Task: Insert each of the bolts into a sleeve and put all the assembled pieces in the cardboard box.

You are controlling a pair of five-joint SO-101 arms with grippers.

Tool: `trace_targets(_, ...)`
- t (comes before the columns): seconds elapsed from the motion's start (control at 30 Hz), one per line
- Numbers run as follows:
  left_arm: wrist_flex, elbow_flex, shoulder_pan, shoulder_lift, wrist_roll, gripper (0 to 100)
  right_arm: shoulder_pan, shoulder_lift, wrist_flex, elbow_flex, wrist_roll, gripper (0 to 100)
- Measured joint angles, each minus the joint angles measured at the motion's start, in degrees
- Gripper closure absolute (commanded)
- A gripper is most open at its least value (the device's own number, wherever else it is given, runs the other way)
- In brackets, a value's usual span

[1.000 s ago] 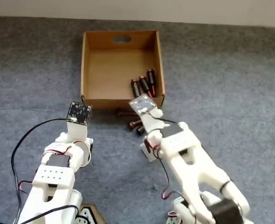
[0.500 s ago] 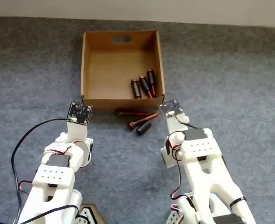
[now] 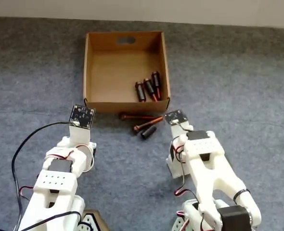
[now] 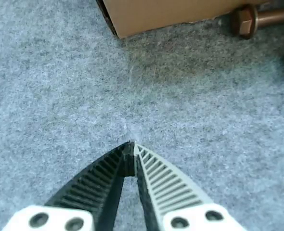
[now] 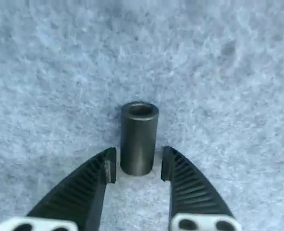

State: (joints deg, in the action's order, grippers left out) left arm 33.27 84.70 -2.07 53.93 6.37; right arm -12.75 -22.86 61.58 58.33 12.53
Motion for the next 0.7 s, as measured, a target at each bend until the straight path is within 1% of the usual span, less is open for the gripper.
trace_targets(0.17,0.0,0.0,0.0,0.0,0.0,99,0.0,0.2,-3.7,-0.8,0.0,84.8)
trace_targets(0.33,0.0,0.0,0.0,0.0,0.0,99,0.0,0.4,-4.0,-0.8,0.0,84.8)
trace_targets(0.47,0.0,0.0,0.0,0.0,0.0,99,0.0,0.4,-4.0,-0.8,1.9,84.8)
trace_targets(0.7,0.0,0.0,0.0,0.0,0.0,99,0.0,0.4,-5.3,0.1,2.5,85.0)
